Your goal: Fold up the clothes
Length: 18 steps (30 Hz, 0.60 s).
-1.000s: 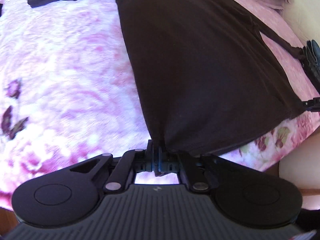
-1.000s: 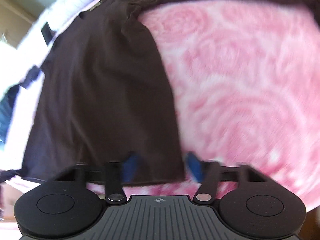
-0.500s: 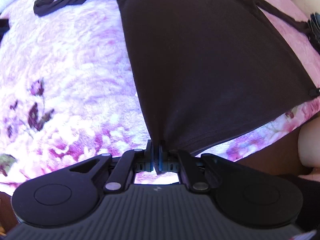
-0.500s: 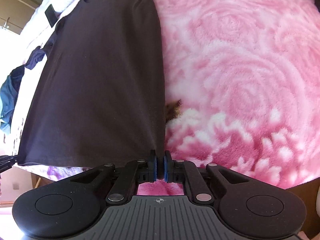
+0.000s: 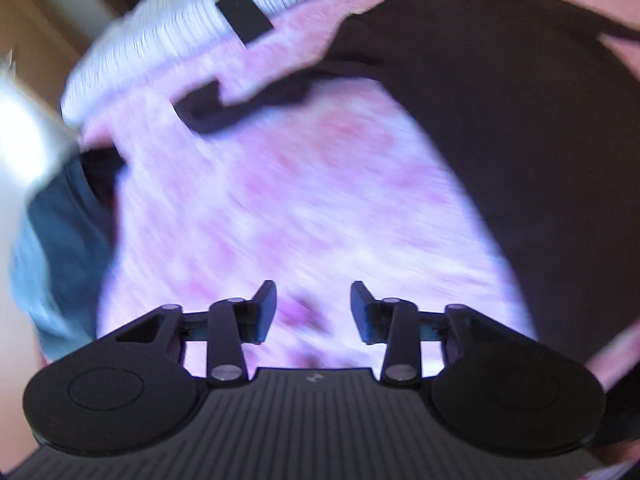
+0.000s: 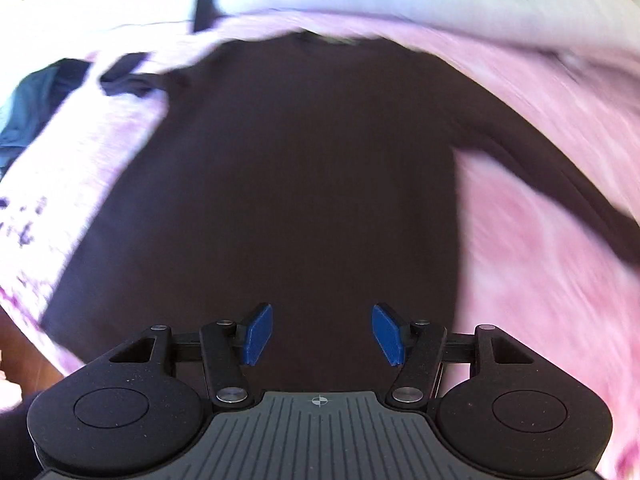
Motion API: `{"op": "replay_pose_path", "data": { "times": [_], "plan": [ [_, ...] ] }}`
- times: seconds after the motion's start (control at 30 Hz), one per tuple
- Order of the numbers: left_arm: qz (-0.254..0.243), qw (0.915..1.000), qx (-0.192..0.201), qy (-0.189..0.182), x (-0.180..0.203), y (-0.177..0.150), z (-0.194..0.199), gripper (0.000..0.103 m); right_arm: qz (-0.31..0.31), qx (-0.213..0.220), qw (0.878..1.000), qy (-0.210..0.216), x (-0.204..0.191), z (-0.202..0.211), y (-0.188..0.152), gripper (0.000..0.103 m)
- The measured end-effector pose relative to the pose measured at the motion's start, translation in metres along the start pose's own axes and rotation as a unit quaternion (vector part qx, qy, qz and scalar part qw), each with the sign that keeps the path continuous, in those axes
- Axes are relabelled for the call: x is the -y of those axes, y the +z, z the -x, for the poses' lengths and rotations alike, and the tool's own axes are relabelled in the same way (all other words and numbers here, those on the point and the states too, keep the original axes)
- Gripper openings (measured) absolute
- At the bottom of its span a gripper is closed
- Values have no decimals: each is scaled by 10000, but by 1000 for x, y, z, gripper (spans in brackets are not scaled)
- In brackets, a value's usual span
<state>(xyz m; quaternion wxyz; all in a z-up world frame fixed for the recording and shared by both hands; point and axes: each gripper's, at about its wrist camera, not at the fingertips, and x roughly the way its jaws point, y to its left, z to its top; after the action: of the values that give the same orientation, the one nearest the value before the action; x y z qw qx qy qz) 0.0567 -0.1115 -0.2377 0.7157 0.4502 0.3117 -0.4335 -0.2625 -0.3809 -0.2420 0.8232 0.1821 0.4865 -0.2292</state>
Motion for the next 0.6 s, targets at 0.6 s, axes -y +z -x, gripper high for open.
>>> {"op": "replay_pose_path", "data": {
  "times": [0.6],
  "plan": [
    [191, 9942, 383, -989, -230, 190, -313, 34, 464, -188, 9987, -18, -234, -153, 176, 60]
  ]
}}
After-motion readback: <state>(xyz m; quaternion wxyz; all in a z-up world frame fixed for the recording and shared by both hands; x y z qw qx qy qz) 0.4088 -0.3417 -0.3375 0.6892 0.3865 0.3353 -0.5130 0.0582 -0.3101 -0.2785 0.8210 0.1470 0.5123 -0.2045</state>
